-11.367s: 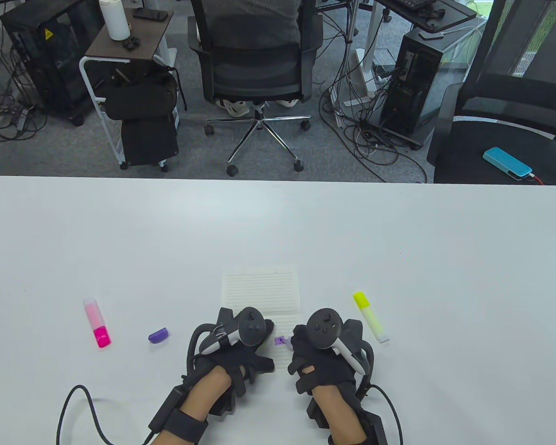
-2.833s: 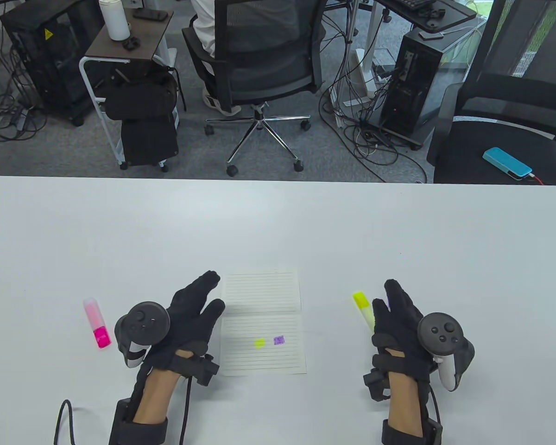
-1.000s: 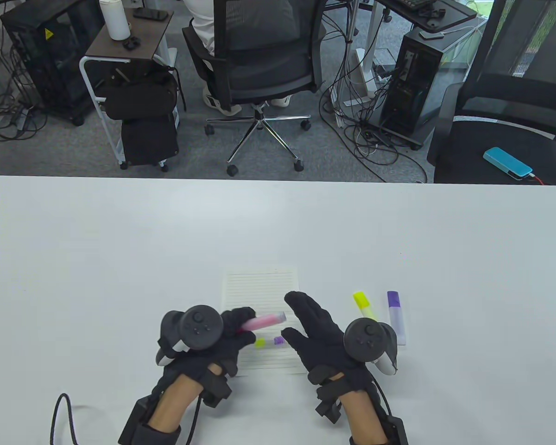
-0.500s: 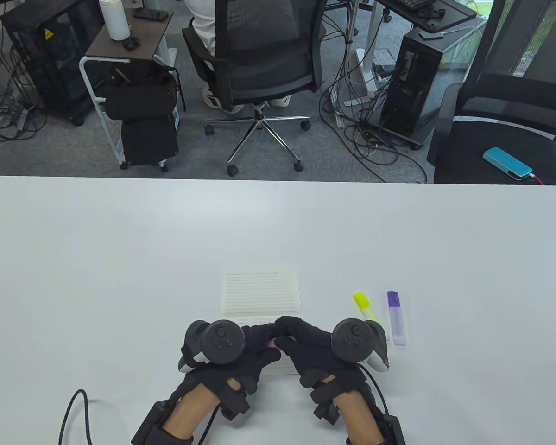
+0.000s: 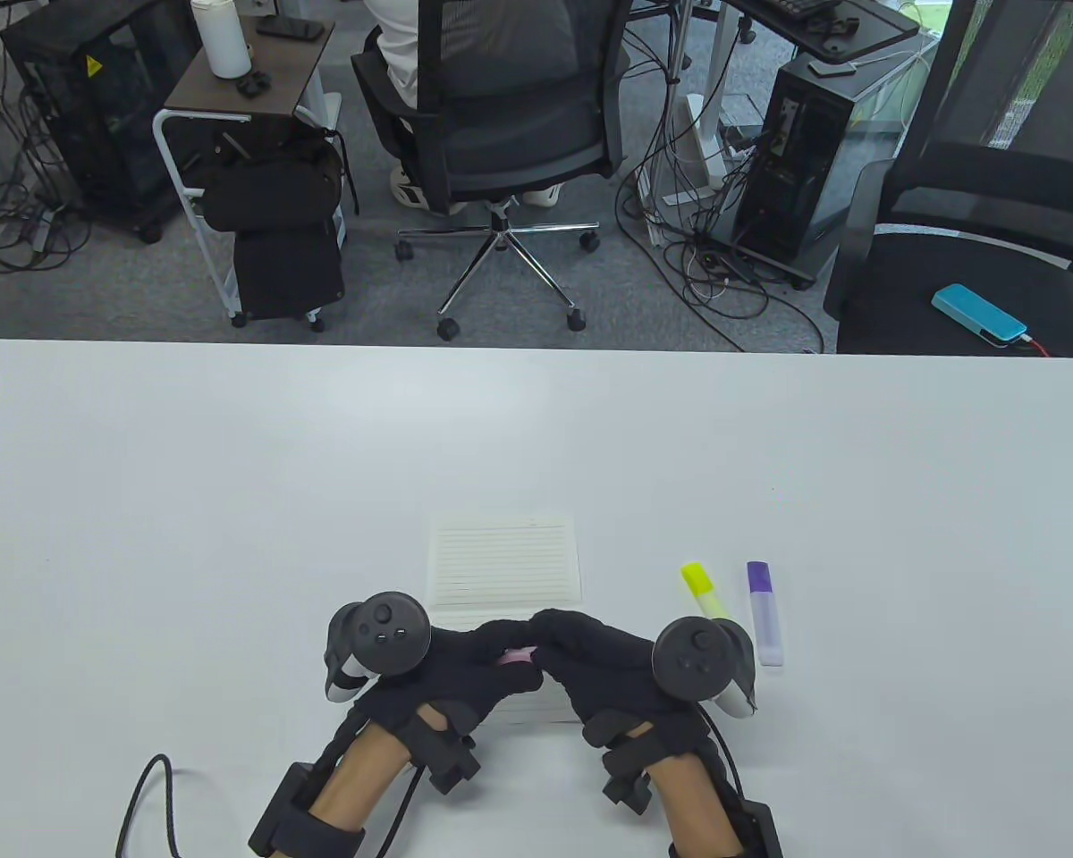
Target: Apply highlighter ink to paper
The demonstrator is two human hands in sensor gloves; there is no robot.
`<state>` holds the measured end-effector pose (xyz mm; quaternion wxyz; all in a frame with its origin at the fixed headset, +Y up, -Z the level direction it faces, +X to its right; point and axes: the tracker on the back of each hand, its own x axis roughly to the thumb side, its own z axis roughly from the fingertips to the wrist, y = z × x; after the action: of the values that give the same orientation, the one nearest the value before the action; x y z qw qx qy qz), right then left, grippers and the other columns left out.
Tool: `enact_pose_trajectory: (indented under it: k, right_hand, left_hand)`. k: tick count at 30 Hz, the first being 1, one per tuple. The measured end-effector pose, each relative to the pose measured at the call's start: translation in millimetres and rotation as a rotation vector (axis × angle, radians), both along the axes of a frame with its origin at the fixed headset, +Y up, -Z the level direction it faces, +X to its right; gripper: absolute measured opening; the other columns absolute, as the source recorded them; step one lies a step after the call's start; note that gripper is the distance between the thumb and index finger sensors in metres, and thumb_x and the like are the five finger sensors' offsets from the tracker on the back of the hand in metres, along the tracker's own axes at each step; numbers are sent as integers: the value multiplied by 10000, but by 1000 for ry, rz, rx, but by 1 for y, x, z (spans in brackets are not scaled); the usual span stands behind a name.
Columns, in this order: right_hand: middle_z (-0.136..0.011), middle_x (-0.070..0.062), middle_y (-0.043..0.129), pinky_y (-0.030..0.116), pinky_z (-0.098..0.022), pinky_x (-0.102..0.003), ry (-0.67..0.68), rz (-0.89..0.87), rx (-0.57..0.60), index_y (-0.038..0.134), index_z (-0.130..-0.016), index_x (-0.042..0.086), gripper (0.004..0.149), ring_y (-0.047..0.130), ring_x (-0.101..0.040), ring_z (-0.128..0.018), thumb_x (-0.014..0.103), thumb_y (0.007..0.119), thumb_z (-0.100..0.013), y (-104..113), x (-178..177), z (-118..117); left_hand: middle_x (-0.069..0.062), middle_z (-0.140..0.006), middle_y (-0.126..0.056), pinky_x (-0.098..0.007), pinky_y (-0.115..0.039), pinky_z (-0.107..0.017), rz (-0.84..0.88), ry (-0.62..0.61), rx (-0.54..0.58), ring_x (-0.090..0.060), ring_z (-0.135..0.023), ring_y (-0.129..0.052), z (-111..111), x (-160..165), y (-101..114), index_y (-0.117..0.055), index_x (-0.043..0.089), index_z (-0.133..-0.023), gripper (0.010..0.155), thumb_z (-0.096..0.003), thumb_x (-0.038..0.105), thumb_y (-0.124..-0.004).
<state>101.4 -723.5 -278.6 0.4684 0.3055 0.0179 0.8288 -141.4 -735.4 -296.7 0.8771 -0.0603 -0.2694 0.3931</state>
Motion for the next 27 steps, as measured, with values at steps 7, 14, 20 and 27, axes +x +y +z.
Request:
enact_pose_trajectory:
  k: [7,14,20,27]
  right_hand:
    - [-853,-161,851,772,-536,-532,-184,101,-13,681,-1028,174,411,909,-284,-478,291,768,-644,-3,23,-5]
    - [-984,-170,769,729,-596,-558,-219,278,-55,653,-1079,190,459,892,-322,-600,229,769,-636,-10,17,-6]
    - [-978,-180,782,737,-582,-553,-233,319,-57,682,-1069,188,447,895,-311,-580,233,777,-634,-13,10,-7]
    - [-954,-188,800,750,-565,-542,-282,340,-71,700,-1059,179,436,900,-287,-550,247,779,-637,-15,11,-8]
  left_hand:
    - [-44,-861,-756,-577,-684,-598,-448,454,-101,-262,-588,-855,-12,-71,-3,-401,181,-1069,695,-486,506,-595]
    - [26,-928,-838,-578,-632,-652,-644,698,-335,-292,-752,-810,-27,-115,-27,-689,373,-996,565,-441,342,-792]
    - [-44,-1009,-669,-593,-564,-681,-655,705,-339,-314,-805,-723,-30,-116,-34,-682,319,-1004,587,-433,320,-821]
    - [-78,-1086,-486,-599,-498,-706,-687,676,-347,-328,-869,-619,-32,-112,-39,-567,304,-1040,664,-428,296,-826]
